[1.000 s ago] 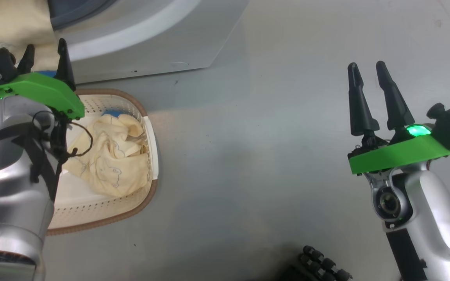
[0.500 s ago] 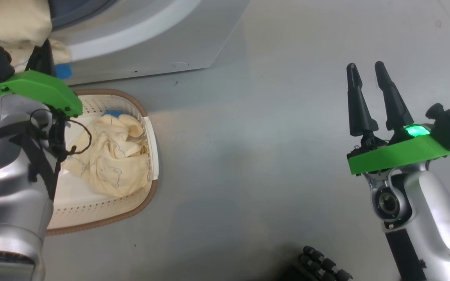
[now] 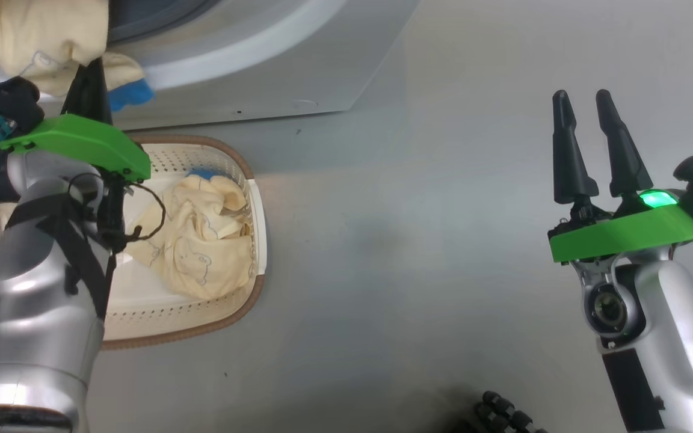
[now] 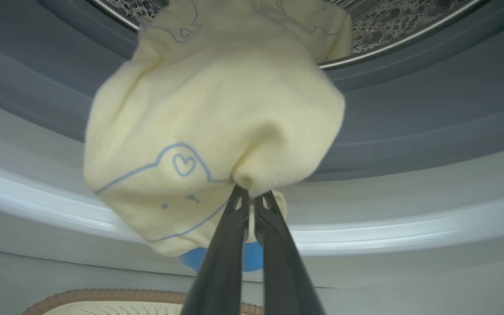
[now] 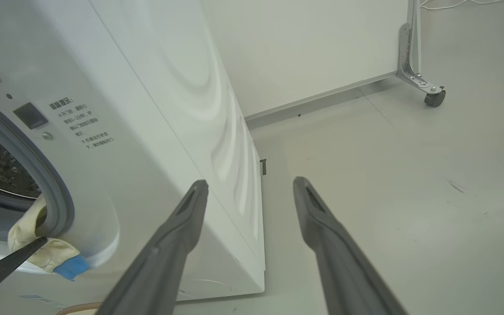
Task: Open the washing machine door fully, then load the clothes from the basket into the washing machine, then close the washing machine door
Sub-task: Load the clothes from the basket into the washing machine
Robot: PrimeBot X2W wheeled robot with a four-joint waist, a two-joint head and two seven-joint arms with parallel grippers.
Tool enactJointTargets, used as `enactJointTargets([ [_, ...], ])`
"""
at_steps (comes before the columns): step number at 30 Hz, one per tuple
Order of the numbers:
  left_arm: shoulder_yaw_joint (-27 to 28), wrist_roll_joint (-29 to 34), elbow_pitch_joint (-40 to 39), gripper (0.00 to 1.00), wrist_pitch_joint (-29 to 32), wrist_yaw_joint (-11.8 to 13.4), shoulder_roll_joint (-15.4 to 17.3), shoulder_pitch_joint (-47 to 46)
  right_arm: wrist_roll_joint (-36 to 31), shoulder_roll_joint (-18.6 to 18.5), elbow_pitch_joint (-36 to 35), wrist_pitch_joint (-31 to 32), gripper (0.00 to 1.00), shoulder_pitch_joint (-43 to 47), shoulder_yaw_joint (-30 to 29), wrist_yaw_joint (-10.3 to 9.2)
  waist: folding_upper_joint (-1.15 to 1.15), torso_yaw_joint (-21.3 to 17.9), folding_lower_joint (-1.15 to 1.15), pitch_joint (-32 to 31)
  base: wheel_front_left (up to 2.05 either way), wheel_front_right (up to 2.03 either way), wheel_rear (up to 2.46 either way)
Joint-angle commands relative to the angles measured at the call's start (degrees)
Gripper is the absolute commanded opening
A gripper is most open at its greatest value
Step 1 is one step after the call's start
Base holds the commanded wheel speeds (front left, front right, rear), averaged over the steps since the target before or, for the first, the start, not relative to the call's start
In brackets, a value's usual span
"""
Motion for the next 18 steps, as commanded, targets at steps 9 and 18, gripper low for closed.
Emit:
enactJointTargets([
  [9, 4.19, 4.38, -10.81, 0.0, -0.39, 0.01, 1.5, 2.44, -0.56, -0.34, -2.17, -0.37, 1.0, 0.75, -0.32, 0.02, 0.0, 2.67, 0.0, -1.18, 0.0, 0.0, 0.0],
  [18, 3.48, 6.07, -13.82, 0.0, -0.39, 0.01, 2.38, -0.95, -0.37, -0.41, -1.71, -0.37, 1.0, 1.29, 0.05, 0.02, 0.0, 3.47, 0.0, -2.76, 0.0, 0.0, 0.0],
])
